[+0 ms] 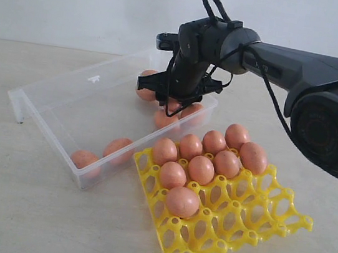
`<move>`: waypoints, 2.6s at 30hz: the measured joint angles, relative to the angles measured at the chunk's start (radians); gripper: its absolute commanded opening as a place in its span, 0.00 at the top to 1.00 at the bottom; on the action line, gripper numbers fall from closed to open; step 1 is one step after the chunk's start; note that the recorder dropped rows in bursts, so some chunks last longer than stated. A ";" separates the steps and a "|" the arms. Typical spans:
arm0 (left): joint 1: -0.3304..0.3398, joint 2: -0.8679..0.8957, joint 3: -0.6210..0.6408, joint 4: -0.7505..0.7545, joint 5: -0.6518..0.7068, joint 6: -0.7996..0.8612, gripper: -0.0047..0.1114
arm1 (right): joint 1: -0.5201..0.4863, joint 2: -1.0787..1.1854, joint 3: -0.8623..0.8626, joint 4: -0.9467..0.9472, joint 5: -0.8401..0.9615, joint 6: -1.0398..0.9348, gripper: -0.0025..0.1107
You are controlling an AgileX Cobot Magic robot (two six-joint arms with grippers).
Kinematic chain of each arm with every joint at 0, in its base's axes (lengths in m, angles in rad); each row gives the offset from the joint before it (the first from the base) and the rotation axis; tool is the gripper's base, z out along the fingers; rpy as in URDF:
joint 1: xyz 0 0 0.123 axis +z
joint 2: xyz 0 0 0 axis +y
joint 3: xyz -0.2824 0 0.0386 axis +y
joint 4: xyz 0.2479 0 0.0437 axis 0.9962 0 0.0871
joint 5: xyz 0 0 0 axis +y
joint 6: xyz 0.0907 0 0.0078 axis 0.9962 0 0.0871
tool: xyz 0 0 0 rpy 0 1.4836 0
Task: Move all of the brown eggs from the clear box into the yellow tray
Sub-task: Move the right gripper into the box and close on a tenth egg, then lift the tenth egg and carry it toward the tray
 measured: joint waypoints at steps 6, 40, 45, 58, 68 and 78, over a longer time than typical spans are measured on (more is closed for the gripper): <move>0.000 0.000 0.000 0.000 0.000 0.000 1.00 | 0.000 0.000 -0.007 0.016 0.049 0.000 0.98; 0.000 0.000 0.000 0.000 0.000 0.000 1.00 | 0.185 -0.945 1.136 -0.027 -0.806 -0.223 0.98; 0.000 0.000 0.000 0.000 0.000 0.000 1.00 | 0.016 -1.206 1.472 0.042 -1.065 -0.104 0.98; 0.000 0.000 0.000 0.000 0.000 0.000 1.00 | -0.551 -0.924 1.376 -1.221 -1.944 1.067 0.98; 0.000 0.000 0.000 0.000 0.000 0.000 1.00 | -0.498 -0.840 1.553 -1.449 -1.930 0.952 0.98; 0.000 0.000 0.000 0.000 0.000 0.000 1.00 | -0.347 -0.840 1.600 -1.367 -1.648 0.801 0.98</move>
